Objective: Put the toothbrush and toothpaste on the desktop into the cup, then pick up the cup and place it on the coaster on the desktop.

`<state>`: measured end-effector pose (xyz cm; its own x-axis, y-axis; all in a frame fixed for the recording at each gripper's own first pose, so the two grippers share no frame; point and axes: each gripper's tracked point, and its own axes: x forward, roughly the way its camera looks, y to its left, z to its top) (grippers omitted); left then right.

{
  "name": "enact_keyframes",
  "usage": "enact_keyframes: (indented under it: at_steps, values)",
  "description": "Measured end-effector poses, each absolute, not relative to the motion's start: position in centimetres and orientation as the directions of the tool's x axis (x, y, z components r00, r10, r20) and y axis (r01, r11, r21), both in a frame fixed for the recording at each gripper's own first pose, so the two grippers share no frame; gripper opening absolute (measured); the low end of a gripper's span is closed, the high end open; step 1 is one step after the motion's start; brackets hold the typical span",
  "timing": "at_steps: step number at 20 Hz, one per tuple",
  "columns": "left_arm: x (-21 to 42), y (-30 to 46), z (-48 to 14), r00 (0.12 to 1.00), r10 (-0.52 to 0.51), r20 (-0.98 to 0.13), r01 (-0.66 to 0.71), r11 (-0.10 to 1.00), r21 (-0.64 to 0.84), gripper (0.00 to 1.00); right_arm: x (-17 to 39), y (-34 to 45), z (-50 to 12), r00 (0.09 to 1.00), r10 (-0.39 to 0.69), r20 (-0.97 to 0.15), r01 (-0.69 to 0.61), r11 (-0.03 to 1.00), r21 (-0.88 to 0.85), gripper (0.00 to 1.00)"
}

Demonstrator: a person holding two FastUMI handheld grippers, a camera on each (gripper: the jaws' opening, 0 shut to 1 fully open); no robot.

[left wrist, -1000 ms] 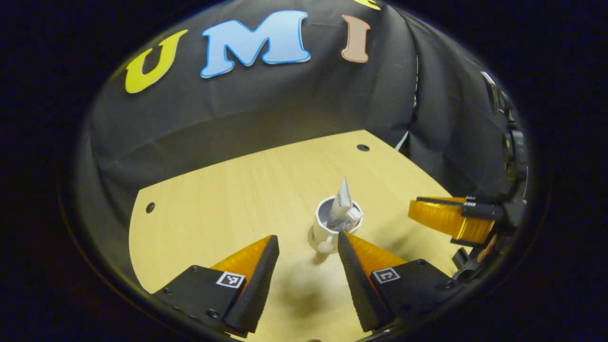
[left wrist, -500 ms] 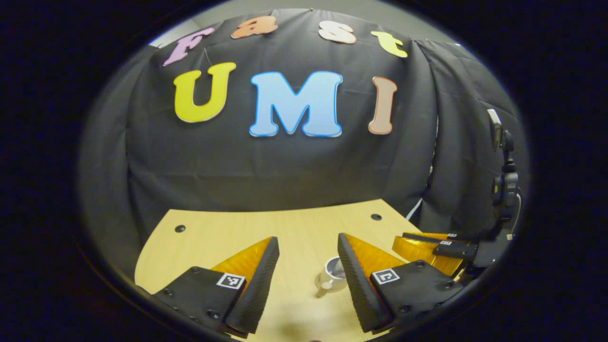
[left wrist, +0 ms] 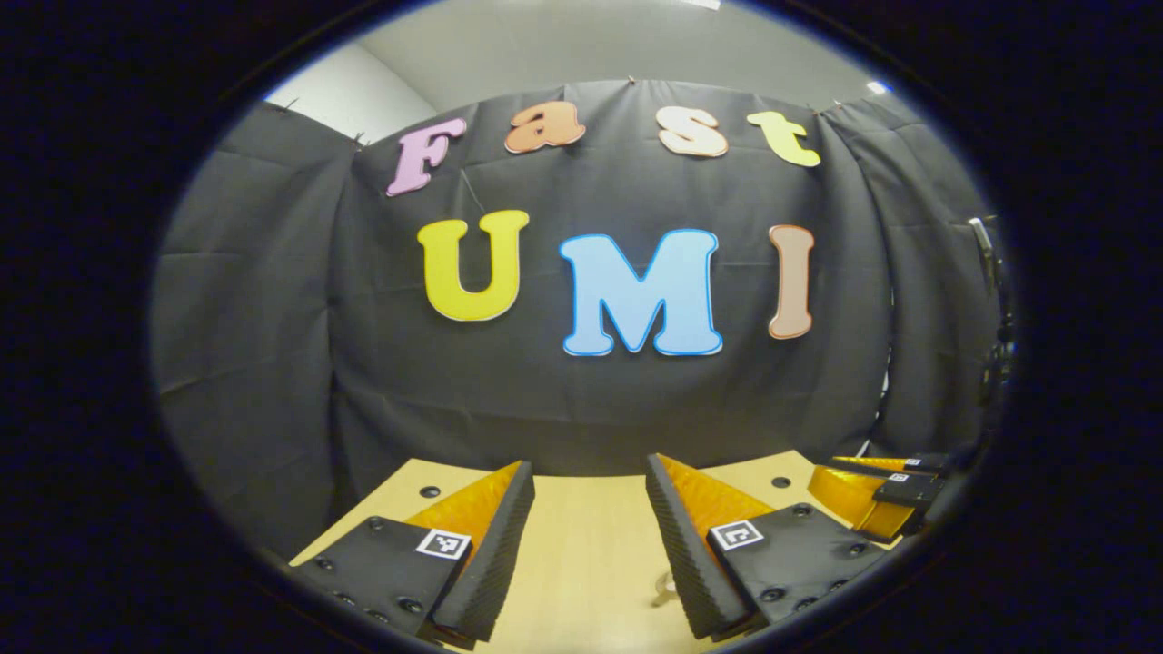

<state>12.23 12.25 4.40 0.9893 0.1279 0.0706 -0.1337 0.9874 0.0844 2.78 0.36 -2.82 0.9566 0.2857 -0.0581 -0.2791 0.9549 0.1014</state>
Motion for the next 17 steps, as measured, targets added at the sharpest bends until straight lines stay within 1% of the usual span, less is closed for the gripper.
enact_keyframes:
  at_steps: [1, 5, 9, 10, 11, 12, 14, 17]
  values:
    - [12.4, 12.6, 4.5, 0.986, 0.144, 0.079, -0.150, 0.986, 0.071, 0.88, 2.6, 0.1, -2.6, 0.958, 0.283, -0.050, -0.278, 0.957, 0.086, 0.26]
    - [11.8, 13.4, 2.9, 0.981, 0.169, 0.100, -0.172, 0.985, 0.027, 0.87, 2.0, -1.4, -1.2, 0.971, 0.240, 0.008, -0.240, 0.968, 0.077, 0.26]
    - [11.1, 12.9, 2.8, 0.981, 0.171, 0.086, -0.172, 0.985, 0.006, 0.87, 1.3, -1.5, -1.5, 0.965, 0.261, 0.000, -0.260, 0.963, 0.068, 0.26]
    - [10.8, 12.4, 2.5, 0.981, 0.174, 0.084, -0.175, 0.985, 0.010, 0.81, 1.0, -1.6, -1.5, 0.965, 0.262, 0.001, -0.261, 0.963, 0.067, 0.22]
    - [10.5, 11.9, 2.0, 0.980, 0.179, 0.084, -0.181, 0.983, 0.016, 0.87, 0.7, -2.1, -1.3, 0.967, 0.256, 0.009, -0.256, 0.965, 0.065, 0.26]
    - [10.1, 11.6, 1.7, 0.979, 0.187, 0.083, -0.190, 0.982, 0.023, 0.87, 0.4, -2.0, -1.0, 0.964, 0.265, 0.021, -0.266, 0.962, 0.068, 0.27]
    - [9.5, 10.9, 1.0, 0.977, 0.199, 0.076, -0.202, 0.979, 0.020, 0.87, -0.4, -2.2, -0.7, 0.960, 0.277, 0.035, -0.279, 0.958, 0.064, 0.36]
    - [7.7, 10.4, 0.6, 0.972, 0.222, 0.073, -0.223, 0.975, 0.008, 0.87, -1.4, -2.2, -0.8, 0.951, 0.307, 0.032, -0.308, 0.950, 0.053, 0.36]
